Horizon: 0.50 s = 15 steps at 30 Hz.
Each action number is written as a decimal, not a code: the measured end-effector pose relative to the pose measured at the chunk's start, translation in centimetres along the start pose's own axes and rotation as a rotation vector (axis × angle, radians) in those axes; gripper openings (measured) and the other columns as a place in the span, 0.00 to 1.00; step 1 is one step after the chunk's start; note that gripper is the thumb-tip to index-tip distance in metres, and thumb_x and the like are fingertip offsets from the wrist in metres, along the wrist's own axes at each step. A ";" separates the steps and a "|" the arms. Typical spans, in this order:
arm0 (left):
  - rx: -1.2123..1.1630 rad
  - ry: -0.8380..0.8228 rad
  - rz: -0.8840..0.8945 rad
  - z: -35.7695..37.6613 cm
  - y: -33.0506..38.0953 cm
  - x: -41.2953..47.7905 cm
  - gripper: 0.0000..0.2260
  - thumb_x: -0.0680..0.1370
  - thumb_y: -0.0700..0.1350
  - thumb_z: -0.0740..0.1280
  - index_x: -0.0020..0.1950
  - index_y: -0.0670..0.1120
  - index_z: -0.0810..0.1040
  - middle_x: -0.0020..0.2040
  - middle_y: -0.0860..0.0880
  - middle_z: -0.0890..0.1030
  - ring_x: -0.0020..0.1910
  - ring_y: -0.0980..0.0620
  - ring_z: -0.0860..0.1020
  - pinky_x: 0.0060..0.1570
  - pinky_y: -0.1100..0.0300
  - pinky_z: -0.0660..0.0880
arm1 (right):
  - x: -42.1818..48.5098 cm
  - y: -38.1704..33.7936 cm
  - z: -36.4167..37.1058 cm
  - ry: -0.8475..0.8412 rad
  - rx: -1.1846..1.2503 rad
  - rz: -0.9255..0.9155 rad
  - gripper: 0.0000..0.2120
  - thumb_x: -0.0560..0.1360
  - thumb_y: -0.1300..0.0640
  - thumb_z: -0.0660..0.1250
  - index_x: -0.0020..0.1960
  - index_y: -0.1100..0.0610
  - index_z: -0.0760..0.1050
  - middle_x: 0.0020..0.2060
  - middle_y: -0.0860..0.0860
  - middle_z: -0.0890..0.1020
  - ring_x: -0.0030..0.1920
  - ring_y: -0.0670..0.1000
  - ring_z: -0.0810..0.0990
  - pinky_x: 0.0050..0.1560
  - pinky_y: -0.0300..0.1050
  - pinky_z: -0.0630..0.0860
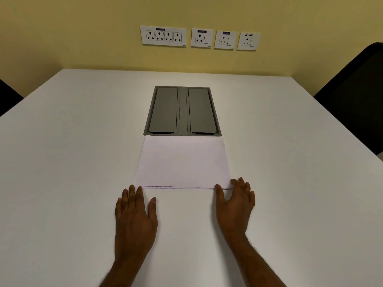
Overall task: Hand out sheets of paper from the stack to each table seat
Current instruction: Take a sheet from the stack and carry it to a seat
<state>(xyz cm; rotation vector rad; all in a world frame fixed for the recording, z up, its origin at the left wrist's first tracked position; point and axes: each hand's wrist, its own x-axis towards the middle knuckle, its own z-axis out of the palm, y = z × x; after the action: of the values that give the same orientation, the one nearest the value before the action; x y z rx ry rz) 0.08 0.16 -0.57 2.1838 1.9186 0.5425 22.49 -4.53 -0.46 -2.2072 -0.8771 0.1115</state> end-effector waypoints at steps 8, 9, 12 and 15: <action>0.019 0.012 0.013 -0.1 0.0 -0.1 0.31 0.81 0.58 0.50 0.77 0.38 0.64 0.77 0.39 0.65 0.79 0.42 0.60 0.78 0.46 0.54 | 0.1 -0.2 0.0 0.028 0.055 -0.005 0.23 0.78 0.49 0.68 0.68 0.60 0.74 0.72 0.58 0.72 0.77 0.57 0.63 0.78 0.55 0.50; 0.018 0.014 0.012 -0.1 0.0 -0.1 0.31 0.81 0.58 0.49 0.76 0.38 0.64 0.77 0.39 0.65 0.79 0.42 0.60 0.78 0.47 0.54 | 0.1 -0.3 0.0 0.034 0.069 -0.004 0.22 0.78 0.51 0.69 0.68 0.60 0.74 0.71 0.58 0.73 0.76 0.57 0.64 0.78 0.55 0.51; 0.012 0.013 0.014 -0.1 0.0 0.0 0.31 0.81 0.58 0.49 0.77 0.39 0.64 0.78 0.39 0.64 0.79 0.43 0.59 0.78 0.47 0.54 | 0.2 -0.4 -0.1 0.044 0.133 -0.012 0.19 0.77 0.55 0.70 0.66 0.60 0.75 0.68 0.56 0.77 0.73 0.57 0.69 0.77 0.55 0.53; 0.004 0.006 0.009 -0.1 0.0 0.0 0.31 0.80 0.57 0.50 0.77 0.39 0.63 0.78 0.40 0.63 0.79 0.43 0.58 0.78 0.47 0.54 | 0.2 -0.2 -0.1 0.052 0.222 0.003 0.16 0.78 0.58 0.69 0.65 0.58 0.76 0.63 0.54 0.80 0.70 0.57 0.71 0.76 0.55 0.56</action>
<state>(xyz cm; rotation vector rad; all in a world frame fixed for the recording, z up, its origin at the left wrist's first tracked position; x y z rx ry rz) 0.05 0.19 -0.44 2.1971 1.9150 0.5473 22.53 -4.33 -0.21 -1.9957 -0.7928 0.1451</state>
